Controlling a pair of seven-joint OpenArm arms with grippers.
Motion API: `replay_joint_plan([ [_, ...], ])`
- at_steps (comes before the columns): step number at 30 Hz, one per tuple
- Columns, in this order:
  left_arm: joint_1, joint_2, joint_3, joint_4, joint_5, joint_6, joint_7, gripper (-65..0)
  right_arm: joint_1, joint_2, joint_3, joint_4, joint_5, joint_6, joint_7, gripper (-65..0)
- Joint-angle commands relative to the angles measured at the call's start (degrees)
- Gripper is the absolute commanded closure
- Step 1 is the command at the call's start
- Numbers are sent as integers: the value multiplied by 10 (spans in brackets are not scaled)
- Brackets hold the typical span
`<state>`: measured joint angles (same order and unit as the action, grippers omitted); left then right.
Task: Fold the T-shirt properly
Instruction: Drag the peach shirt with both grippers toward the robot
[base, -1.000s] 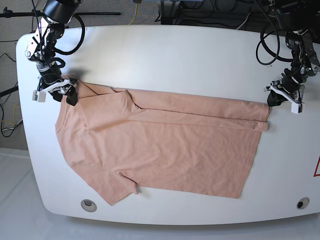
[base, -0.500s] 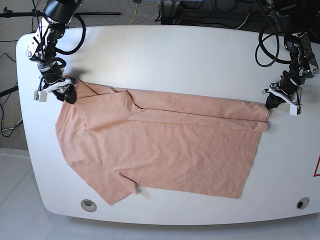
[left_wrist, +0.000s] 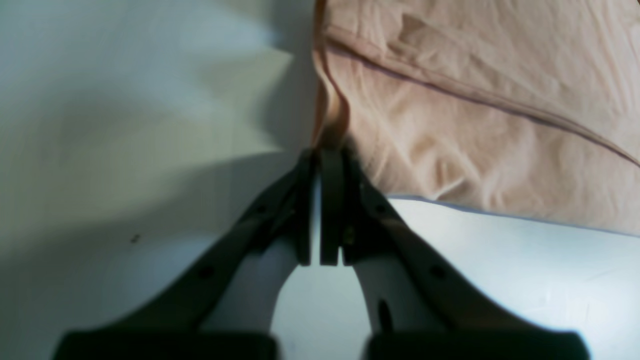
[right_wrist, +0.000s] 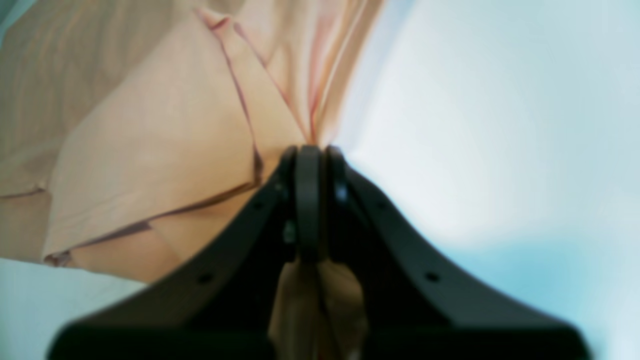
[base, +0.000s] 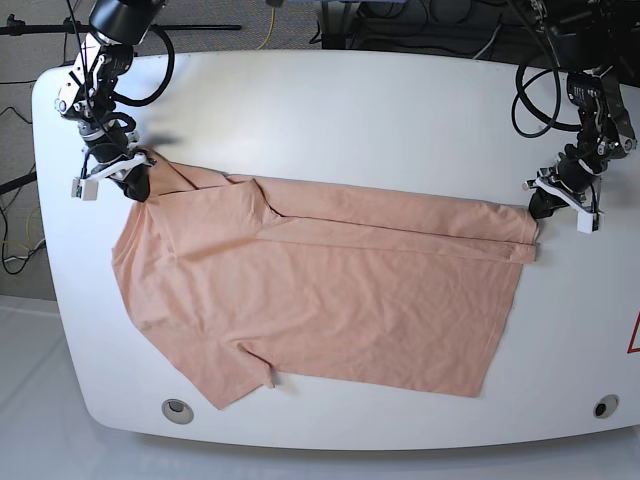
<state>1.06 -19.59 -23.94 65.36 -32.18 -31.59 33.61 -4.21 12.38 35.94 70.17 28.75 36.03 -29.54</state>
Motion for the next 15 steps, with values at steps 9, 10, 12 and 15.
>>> replay_joint_plan([
  [9,-4,-12,2,13,0,5,64,-218,1,4,-11,5,-2,3,-5,0],
  [10,-4,-12,2,14,0,6,68,-258,1,3,-13,5,-2,3,-5,0],
  [12,-4,-13,4,16,-2,10,74,-333,0,2,-19,4,-4,2,-6,0],
  [15,-8,-12,8,7,-4,30,81,-459,0,1,-29,-7,-10,1,-10,0],
])
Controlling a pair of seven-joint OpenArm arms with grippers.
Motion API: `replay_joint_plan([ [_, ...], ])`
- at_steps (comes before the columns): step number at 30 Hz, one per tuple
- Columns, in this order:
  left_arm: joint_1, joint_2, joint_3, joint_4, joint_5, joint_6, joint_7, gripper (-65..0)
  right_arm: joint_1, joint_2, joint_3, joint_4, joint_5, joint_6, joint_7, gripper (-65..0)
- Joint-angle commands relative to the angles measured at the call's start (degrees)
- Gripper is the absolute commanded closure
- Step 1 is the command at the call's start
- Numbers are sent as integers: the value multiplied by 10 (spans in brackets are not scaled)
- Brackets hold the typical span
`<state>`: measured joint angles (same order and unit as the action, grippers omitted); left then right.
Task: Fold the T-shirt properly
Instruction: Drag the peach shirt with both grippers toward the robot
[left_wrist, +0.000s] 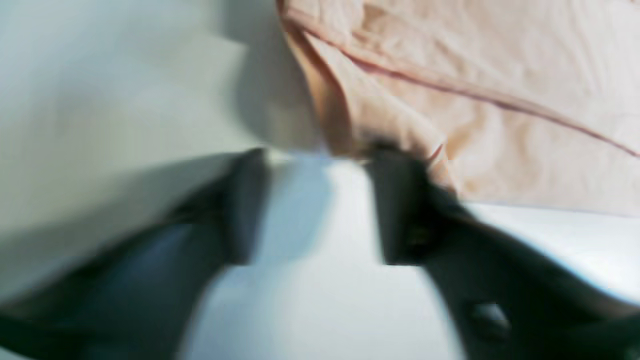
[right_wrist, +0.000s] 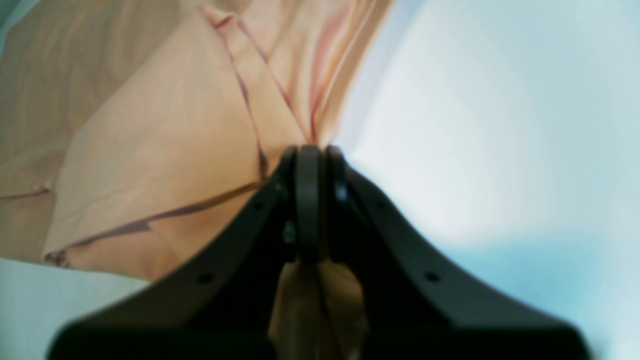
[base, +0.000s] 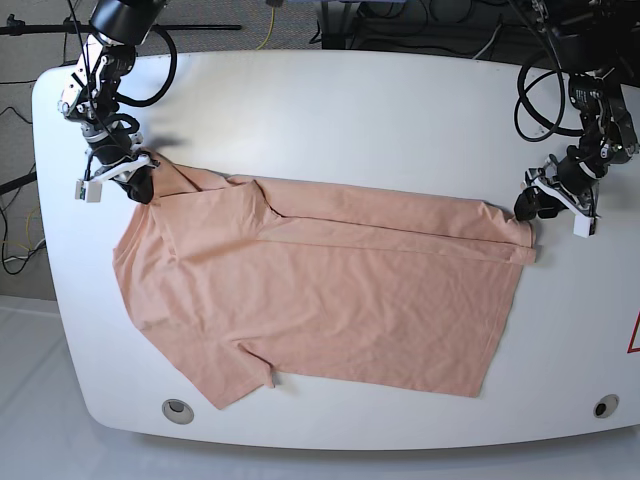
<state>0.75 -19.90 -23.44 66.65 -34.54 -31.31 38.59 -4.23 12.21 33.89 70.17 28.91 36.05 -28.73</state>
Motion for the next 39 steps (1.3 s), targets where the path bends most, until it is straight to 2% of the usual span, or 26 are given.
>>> replay_joint_plan([
  [1,-4,-9,4,-7,20,29,32,-445,-1,2,-10,-7,-12,1,-19,0],
  [8,13,-9,3,-8,23,26,34,-345,-13,2,-11,4,-12,0,-28,0],
  [12,37,-7,1,1,25,21,37,-267,-31,2,5,25,-13,1,-31,0],
  [18,78,-6,-2,29,25,14,37,-44,-51,1,11,48,-15,-1,-37,0],
  [20,90,-5,-1,37,25,12,34,-9,-56,0,14,54,-16,-2,-35,0],
  [28,121,-6,0,52,18,8,29,0,-75,-9,22,72,-16,1,-26,0],
  [39,106,-9,9,49,15,13,28,0,-67,-15,8,61,-22,2,-29,0],
])
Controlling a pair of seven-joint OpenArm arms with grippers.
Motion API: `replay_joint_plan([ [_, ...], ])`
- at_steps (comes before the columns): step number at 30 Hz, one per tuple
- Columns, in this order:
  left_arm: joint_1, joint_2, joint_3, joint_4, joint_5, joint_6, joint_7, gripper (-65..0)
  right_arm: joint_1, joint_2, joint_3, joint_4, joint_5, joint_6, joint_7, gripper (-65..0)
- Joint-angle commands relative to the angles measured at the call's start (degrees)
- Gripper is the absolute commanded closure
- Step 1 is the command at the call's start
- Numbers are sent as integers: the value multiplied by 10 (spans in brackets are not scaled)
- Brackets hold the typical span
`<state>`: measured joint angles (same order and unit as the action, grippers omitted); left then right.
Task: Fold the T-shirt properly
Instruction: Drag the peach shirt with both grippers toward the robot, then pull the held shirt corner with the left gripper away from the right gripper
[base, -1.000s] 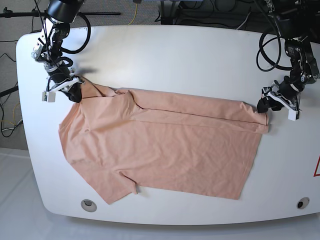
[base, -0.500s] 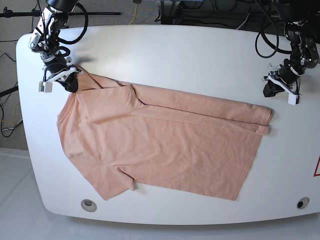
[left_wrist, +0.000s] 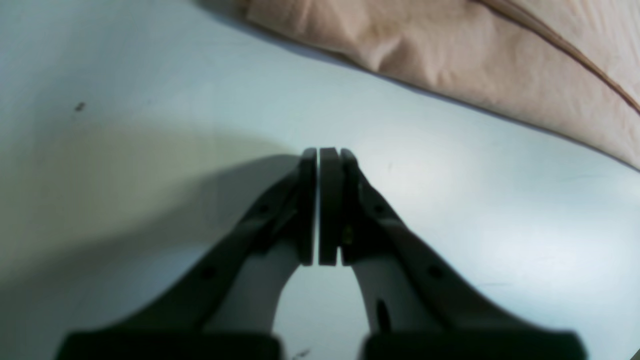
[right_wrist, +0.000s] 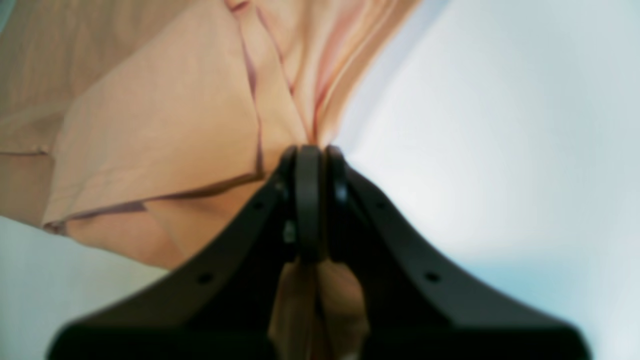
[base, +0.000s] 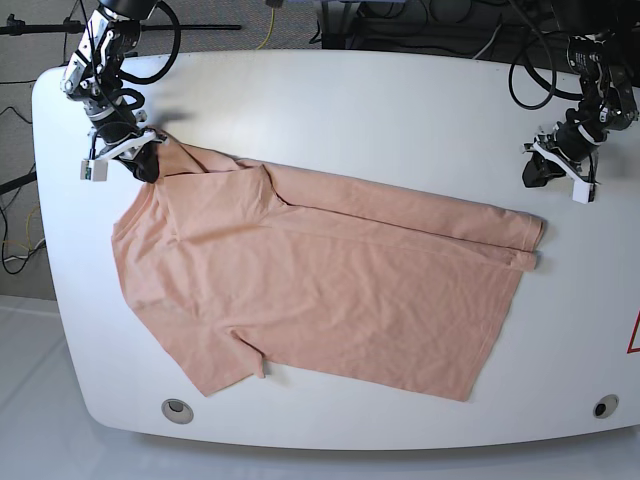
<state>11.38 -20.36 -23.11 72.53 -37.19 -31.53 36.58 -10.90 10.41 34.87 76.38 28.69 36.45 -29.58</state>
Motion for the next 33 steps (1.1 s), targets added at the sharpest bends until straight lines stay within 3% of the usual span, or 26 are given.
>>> replay_joint_plan([
  [1,-3,-5,6,-12,42,15,48,0,0,3,-2,-1,-20,-3,-21,0],
  [17,-57,-21,6,-81,32,7,27,0,-1,4,-1,-5,-16,-2,-17,0],
  [21,-66,-27,5,-79,25,-1,52,-124,-1,4,-1,-7,-17,-3,-18,0],
  [25,-76,-27,4,-76,10,-8,73,-207,-2,3,1,-7,-17,-3,-18,0],
  [29,-92,-27,-9,-85,-34,-12,94,-238,-1,4,1,-5,-17,2,-13,0],
  [33,-98,-28,-26,-84,-68,-17,96,-227,-1,5,2,-3,-16,2,-11,0],
])
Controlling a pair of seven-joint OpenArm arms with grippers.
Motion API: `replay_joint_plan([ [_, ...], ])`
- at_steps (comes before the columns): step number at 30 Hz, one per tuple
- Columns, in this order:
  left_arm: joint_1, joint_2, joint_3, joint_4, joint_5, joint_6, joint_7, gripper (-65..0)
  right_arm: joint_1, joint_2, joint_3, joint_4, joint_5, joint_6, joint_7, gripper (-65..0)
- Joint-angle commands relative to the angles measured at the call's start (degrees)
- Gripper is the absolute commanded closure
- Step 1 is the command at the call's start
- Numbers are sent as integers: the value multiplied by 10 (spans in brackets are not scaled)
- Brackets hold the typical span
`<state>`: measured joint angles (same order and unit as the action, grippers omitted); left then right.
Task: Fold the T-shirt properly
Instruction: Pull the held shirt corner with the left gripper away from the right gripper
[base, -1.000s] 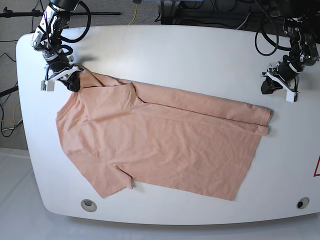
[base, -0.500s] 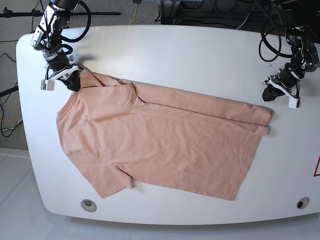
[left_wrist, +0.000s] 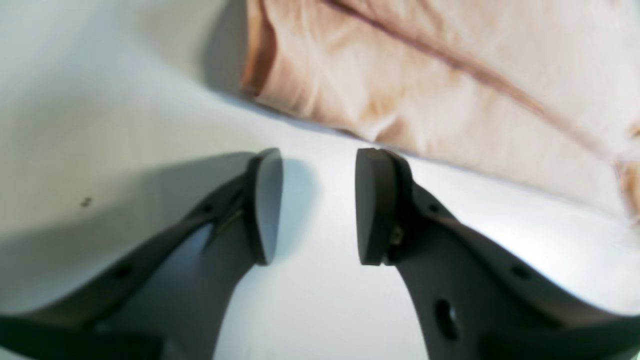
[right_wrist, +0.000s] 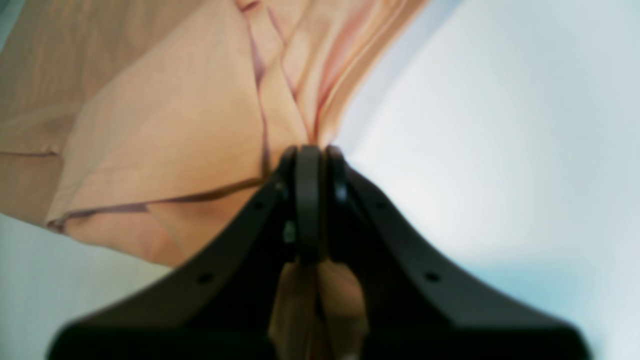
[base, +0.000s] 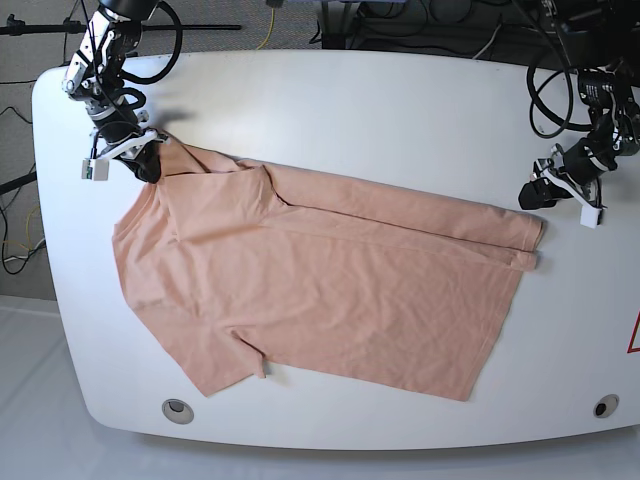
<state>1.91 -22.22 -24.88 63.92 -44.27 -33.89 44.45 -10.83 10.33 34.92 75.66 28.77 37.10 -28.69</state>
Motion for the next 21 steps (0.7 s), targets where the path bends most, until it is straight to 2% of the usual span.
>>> replay_joint_plan([
  [1,-4,-9,-12,2,-2,5,17,-228,-2,6,1,4,-16,-4,-20,0],
  [6,-10,-11,-28,-1,-16,-1,13,-250,-1,5,0,3,-16,-3,-19,0],
  [8,-19,-16,-37,-18,-11,-3,7,-300,-3,5,-2,3,-17,-2,-17,0],
  [10,-19,-16,-40,-18,-5,-3,3,-316,-2,5,-3,3,-18,-3,-16,0],
  [21,-17,-32,-22,6,0,6,5,-357,-1,6,-6,5,-18,3,-20,0],
])
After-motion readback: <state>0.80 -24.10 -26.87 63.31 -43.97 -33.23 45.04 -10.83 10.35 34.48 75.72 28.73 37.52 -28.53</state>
